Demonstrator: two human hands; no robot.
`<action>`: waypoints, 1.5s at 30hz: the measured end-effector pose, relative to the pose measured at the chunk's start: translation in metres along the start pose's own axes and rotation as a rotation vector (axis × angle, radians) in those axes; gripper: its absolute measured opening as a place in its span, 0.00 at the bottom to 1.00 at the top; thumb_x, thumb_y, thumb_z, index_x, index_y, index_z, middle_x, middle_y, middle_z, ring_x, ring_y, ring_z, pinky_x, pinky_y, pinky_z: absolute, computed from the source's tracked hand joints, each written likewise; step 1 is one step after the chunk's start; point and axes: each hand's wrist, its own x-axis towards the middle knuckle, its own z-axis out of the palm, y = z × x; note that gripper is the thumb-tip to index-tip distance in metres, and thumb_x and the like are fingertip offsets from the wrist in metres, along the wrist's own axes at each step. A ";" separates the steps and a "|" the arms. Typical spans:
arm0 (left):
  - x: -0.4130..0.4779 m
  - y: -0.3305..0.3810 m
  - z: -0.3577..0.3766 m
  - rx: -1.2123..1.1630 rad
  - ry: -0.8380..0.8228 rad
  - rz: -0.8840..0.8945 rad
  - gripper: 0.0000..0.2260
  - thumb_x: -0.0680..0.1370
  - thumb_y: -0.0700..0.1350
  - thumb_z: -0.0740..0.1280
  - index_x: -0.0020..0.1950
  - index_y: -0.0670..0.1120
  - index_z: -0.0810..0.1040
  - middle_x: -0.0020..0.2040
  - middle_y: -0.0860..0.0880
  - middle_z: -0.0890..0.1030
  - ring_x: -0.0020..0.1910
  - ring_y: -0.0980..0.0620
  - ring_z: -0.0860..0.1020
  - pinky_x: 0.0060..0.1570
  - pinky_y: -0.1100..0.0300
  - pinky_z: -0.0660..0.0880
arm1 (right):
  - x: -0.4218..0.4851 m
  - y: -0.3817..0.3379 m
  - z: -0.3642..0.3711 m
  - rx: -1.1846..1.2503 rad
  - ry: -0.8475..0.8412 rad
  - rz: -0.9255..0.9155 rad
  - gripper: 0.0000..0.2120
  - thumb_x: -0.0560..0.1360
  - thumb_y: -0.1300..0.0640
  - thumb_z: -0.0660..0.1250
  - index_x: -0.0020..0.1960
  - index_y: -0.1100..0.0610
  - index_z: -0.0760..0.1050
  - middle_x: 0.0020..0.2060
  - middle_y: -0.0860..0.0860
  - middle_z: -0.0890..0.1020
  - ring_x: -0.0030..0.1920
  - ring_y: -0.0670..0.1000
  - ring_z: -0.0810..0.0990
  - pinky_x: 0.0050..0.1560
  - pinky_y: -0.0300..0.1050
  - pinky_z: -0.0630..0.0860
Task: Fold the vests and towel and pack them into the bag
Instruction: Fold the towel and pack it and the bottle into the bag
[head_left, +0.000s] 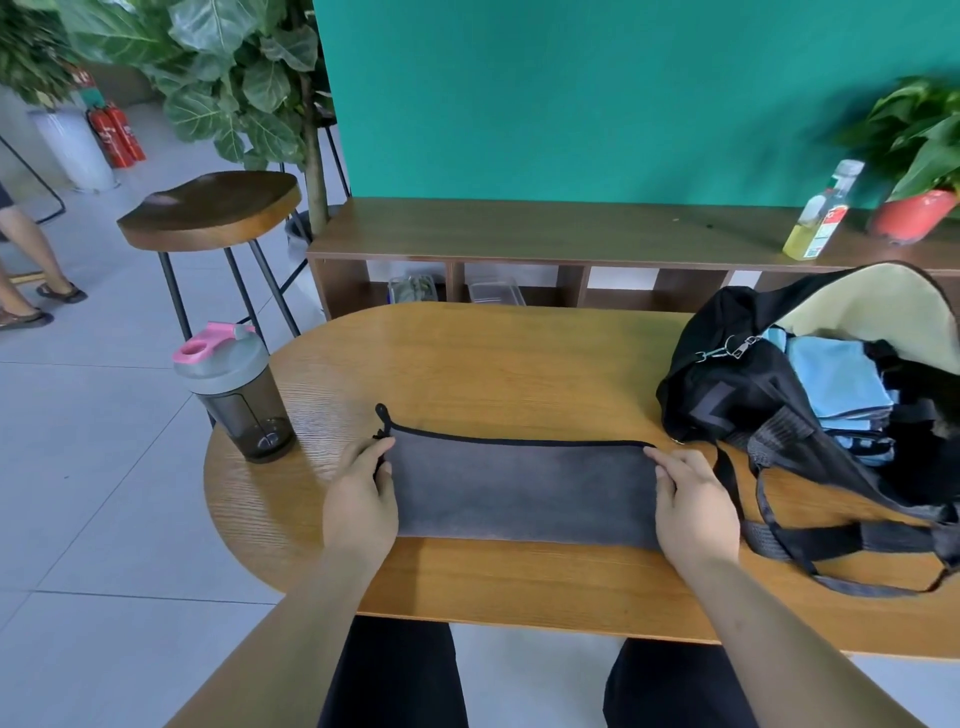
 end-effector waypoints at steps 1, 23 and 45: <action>0.000 -0.001 0.001 0.002 -0.002 0.005 0.17 0.84 0.38 0.64 0.72 0.45 0.78 0.71 0.54 0.75 0.64 0.53 0.77 0.63 0.63 0.72 | 0.000 0.000 0.000 -0.011 -0.011 -0.007 0.18 0.87 0.57 0.58 0.72 0.50 0.78 0.63 0.42 0.75 0.49 0.46 0.77 0.46 0.44 0.77; 0.005 0.038 0.020 0.744 -0.464 0.507 0.29 0.86 0.57 0.49 0.87 0.54 0.45 0.87 0.48 0.42 0.84 0.45 0.35 0.83 0.44 0.39 | 0.029 -0.020 -0.016 -0.185 -0.350 0.270 0.15 0.79 0.42 0.69 0.61 0.49 0.77 0.56 0.53 0.78 0.45 0.53 0.80 0.43 0.50 0.81; -0.112 0.135 0.090 0.200 -0.276 0.419 0.20 0.79 0.48 0.69 0.71 0.54 0.76 0.63 0.56 0.83 0.64 0.54 0.81 0.71 0.42 0.74 | 0.000 -0.055 -0.044 0.976 -0.423 0.752 0.14 0.82 0.64 0.65 0.59 0.49 0.83 0.58 0.59 0.81 0.54 0.61 0.84 0.45 0.53 0.86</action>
